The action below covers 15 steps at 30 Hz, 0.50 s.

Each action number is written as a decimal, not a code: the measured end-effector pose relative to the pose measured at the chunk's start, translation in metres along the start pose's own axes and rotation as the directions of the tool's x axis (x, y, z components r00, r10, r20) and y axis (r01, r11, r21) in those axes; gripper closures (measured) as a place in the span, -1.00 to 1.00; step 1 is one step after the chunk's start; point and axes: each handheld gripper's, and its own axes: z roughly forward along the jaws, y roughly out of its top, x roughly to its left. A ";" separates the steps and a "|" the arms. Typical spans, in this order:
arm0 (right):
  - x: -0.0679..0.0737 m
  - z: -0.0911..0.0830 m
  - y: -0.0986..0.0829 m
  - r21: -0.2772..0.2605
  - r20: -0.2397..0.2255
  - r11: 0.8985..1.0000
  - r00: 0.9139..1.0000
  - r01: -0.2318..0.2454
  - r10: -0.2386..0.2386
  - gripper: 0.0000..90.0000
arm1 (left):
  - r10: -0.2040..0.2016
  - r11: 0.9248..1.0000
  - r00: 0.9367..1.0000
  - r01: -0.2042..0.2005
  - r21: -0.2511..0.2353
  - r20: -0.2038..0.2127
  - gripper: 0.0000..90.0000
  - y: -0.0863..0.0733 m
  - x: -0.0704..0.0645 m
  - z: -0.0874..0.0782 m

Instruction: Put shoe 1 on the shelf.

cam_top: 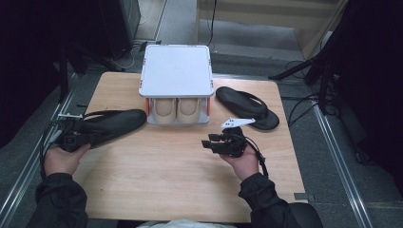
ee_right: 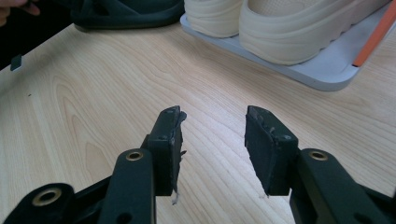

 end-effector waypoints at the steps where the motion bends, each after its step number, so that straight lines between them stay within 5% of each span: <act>1: 0.000 0.001 0.001 -0.001 -0.004 1.000 1.000 0.003 -0.003 0.26 | -0.001 1.000 1.000 0.001 0.005 -0.002 0.99 -0.001 0.002 0.001; 8: 0.000 0.004 0.002 0.005 -0.005 1.000 1.000 0.002 -0.001 0.26 | -0.005 0.999 1.000 0.006 0.048 -0.023 0.99 -0.002 0.008 0.014; 15: -0.002 0.001 0.002 -0.001 0.001 1.000 1.000 0.001 -0.001 0.26 | -0.003 1.000 0.999 0.004 0.026 -0.041 0.99 0.008 0.015 0.016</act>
